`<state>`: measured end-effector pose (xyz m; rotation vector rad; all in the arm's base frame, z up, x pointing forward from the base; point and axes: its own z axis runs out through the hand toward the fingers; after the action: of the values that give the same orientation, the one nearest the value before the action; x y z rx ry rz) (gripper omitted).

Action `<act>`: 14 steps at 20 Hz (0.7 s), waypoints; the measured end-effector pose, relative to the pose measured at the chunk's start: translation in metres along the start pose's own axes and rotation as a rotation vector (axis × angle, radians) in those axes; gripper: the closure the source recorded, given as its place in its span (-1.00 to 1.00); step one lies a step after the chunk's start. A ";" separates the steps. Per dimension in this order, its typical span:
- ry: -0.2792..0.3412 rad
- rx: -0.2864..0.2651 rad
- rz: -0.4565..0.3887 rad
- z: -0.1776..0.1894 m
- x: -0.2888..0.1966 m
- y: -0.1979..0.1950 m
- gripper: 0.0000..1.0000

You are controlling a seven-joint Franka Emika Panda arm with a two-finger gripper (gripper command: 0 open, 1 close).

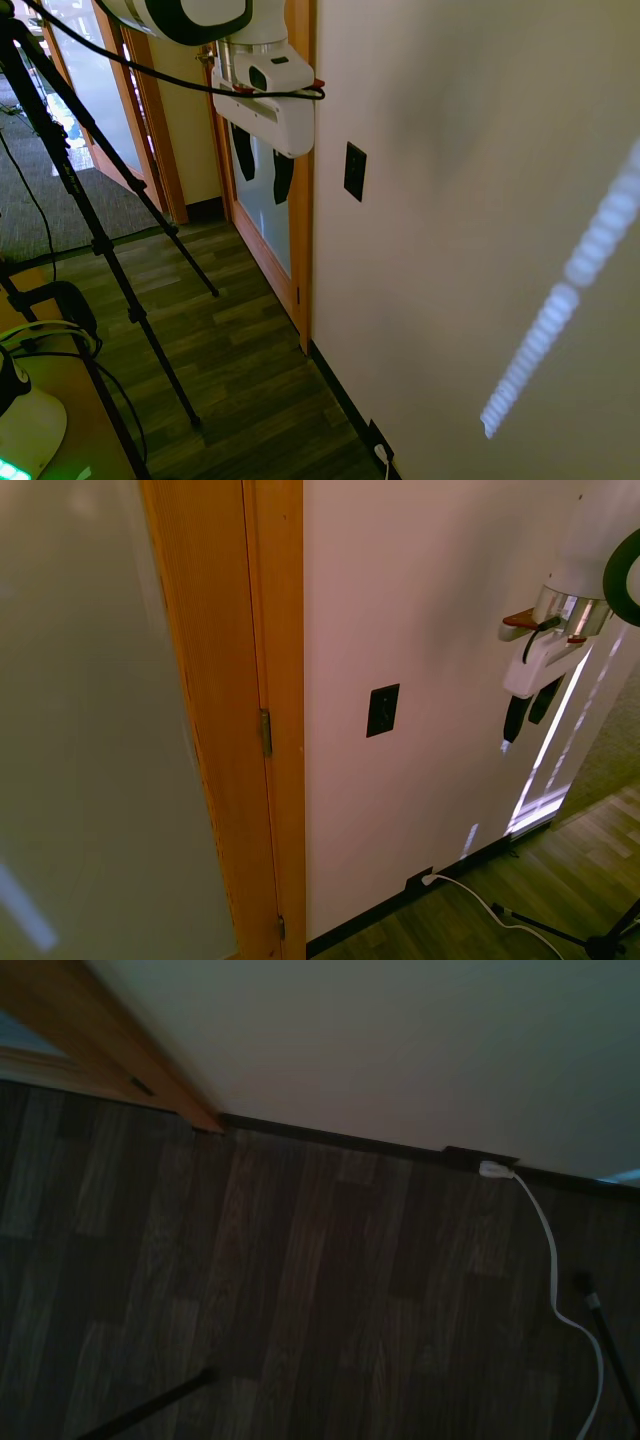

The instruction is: Turn on the light

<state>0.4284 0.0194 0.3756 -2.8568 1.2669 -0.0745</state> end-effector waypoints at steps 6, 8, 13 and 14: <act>0.058 0.064 0.067 0.013 -0.004 -0.025 -1.00; 0.090 0.104 0.105 0.026 -0.004 -0.048 -1.00; 0.158 0.189 0.171 0.049 0.038 -0.104 -1.00; 0.169 0.191 0.180 0.054 0.047 -0.116 -1.00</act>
<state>0.5484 0.0616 0.3269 -2.6098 1.4527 -0.4183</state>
